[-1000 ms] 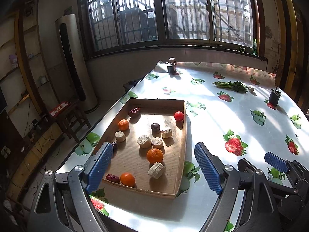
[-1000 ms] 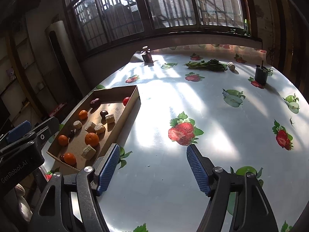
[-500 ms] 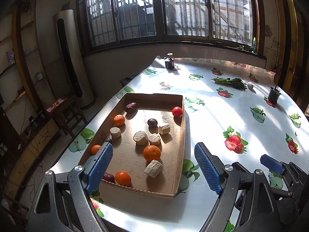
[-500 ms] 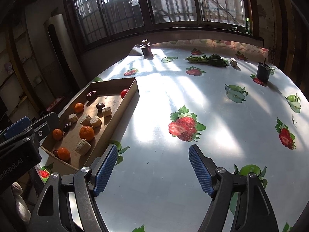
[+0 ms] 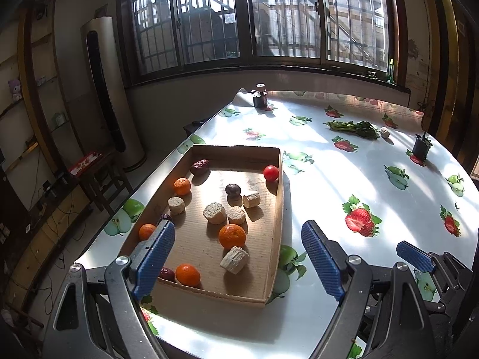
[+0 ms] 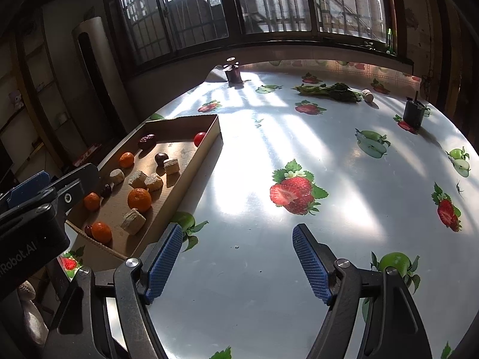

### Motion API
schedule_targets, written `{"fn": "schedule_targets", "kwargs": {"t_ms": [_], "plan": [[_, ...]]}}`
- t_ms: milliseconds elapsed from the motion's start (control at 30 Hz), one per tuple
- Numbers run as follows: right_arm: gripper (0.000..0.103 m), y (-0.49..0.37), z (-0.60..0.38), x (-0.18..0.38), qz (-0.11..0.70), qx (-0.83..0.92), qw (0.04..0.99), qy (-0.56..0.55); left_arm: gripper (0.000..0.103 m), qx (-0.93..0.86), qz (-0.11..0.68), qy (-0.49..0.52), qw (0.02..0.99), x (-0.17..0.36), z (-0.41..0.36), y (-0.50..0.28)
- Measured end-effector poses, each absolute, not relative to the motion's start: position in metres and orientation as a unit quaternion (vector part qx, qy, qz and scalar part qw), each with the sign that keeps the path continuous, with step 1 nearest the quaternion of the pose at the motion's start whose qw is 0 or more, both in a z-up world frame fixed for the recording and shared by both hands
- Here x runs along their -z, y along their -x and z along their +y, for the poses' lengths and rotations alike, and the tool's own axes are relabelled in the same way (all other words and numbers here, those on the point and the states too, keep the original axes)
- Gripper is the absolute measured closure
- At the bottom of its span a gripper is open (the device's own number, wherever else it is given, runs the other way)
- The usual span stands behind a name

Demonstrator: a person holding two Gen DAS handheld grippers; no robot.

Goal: Organize fruits

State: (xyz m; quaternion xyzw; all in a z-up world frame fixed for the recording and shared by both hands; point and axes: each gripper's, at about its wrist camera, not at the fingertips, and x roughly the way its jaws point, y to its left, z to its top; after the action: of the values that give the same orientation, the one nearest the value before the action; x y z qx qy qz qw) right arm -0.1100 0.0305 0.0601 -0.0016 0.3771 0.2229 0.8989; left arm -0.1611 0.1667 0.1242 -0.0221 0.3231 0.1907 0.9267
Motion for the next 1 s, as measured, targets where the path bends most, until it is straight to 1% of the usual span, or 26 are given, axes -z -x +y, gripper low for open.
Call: {"fn": "schedule_targets", "kwargs": {"t_ms": [533, 700, 800, 833, 867, 900, 1000], "plan": [[0.021, 0.111, 0.032, -0.058, 0.375, -0.221, 0.900, 0.004, 0.017, -0.192, 0.312, 0.026, 0.930, -0.128, 0.168, 0.165], [0.021, 0.111, 0.032, -0.059, 0.374, -0.220, 0.901, 0.004, 0.017, -0.200, 0.290, 0.031, 0.935, -0.133, 0.170, 0.173], [0.021, 0.113, 0.033, -0.060, 0.370, -0.221, 0.902, 0.005, 0.017, -0.220, 0.254, 0.026, 0.942, -0.140, 0.169, 0.183], [0.021, 0.114, 0.034, -0.061, 0.367, -0.222, 0.903, 0.006, 0.013, -0.228, 0.239, 0.024, 0.944, -0.142, 0.168, 0.187], [0.021, 0.116, 0.035, -0.062, 0.364, -0.223, 0.904, 0.007, 0.004, -0.235, 0.223, 0.023, 0.946, -0.145, 0.168, 0.192], [0.021, 0.118, 0.036, -0.063, 0.360, -0.224, 0.906, 0.009, 0.000, -0.240, 0.208, 0.024, 0.948, -0.148, 0.168, 0.197], [0.021, 0.121, 0.038, -0.065, 0.353, -0.225, 0.908, 0.012, 0.000, -0.249, 0.171, 0.038, 0.953, -0.154, 0.169, 0.213]]}}
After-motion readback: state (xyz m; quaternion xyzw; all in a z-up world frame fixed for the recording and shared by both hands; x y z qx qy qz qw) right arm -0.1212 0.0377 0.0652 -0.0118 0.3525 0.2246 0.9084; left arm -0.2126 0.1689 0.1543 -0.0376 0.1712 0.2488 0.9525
